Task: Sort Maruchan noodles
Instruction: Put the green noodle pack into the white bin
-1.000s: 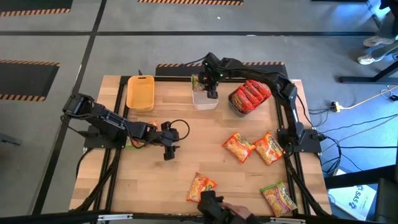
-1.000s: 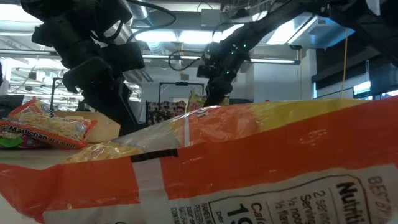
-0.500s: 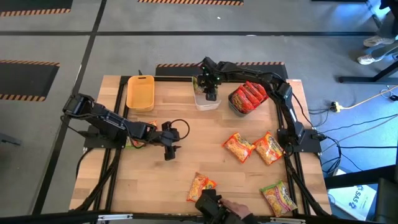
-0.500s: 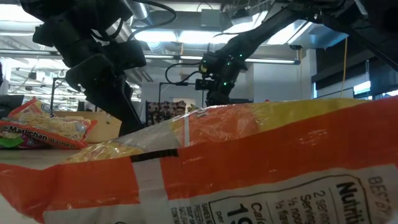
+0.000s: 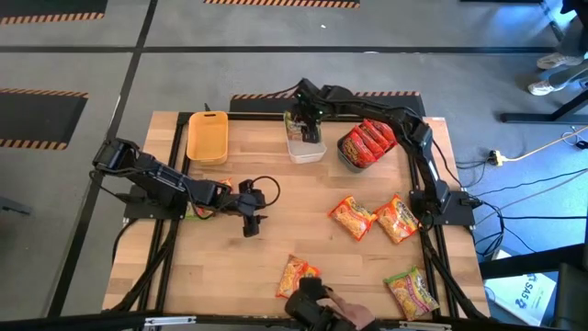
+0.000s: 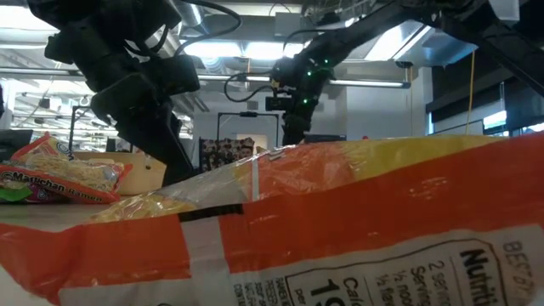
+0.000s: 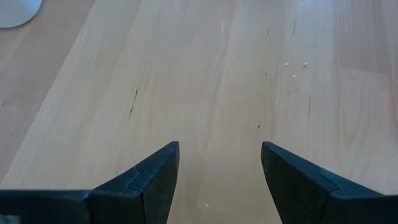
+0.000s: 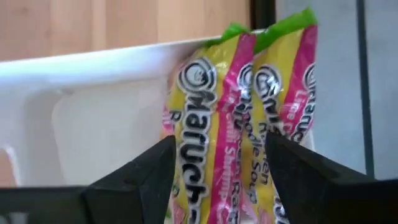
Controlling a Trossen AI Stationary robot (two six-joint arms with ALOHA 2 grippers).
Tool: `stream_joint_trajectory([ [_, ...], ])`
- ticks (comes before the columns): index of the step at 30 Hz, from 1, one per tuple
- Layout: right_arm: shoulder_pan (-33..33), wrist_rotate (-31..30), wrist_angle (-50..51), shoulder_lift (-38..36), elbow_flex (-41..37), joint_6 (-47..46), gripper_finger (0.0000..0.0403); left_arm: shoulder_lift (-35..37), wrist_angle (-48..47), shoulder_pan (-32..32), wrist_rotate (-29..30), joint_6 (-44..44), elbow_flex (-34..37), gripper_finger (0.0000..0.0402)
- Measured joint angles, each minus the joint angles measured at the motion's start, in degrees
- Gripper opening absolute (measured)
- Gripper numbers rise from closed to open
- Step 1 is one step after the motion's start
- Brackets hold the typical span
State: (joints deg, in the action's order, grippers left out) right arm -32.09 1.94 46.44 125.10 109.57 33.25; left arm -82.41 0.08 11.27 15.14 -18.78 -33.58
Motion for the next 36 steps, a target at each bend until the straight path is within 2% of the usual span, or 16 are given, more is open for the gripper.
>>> stream_joint_trajectory([
  [5,2.2,-1.8,11.6,0.1,8.0,-2.0,0.0232,0.0,2.0,0.0,0.8,-0.4,0.0,0.0223],
  [9,5.7,-0.9,24.2,0.0,16.1,-8.0,0.0232,0.0,3.1,0.0,2.2,0.3,0.0,0.0223],
  [13,9.5,9.2,31.3,-2.1,17.6,-11.9,0.0232,3.2,-1.2,0.0,2.9,-0.2,-0.9,0.0223],
  [16,12.7,14.3,30.6,-5.2,13.5,-13.9,0.0232,8.2,-14.2,0.2,4.0,-2.3,-3.9,0.0223],
  [21,19.2,11.7,20.0,-10.0,0.5,-16.4,0.0232,16.8,-37.7,0.6,6.3,-11.8,-9.7,0.0223],
  [24,23.3,10.0,12.4,-12.8,-8.6,-17.0,0.0232,20.4,-50.7,0.5,4.0,-20.4,-11.1,0.0223],
  [26,25.8,9.6,7.1,-14.1,-14.8,-17.2,0.0232,21.8,-57.4,0.5,0.4,-25.8,-11.4,0.0223],
  [28,28.1,10.0,-0.7,-15.2,-21.1,-17.1,0.0232,22.2,-62.7,0.5,-3.9,-29.5,-11.4,0.0223],
  [32,32.7,13.7,-24.3,-15.8,-32.9,-18.0,0.0232,20.5,-68.5,0.5,-11.0,-31.9,-11.3,0.0223],
  [36,35.0,14.1,-38.7,-15.9,-40.7,-19.6,0.0232,17.2,-71.5,-0.1,-15.9,-31.9,-11.1,0.0223],
])
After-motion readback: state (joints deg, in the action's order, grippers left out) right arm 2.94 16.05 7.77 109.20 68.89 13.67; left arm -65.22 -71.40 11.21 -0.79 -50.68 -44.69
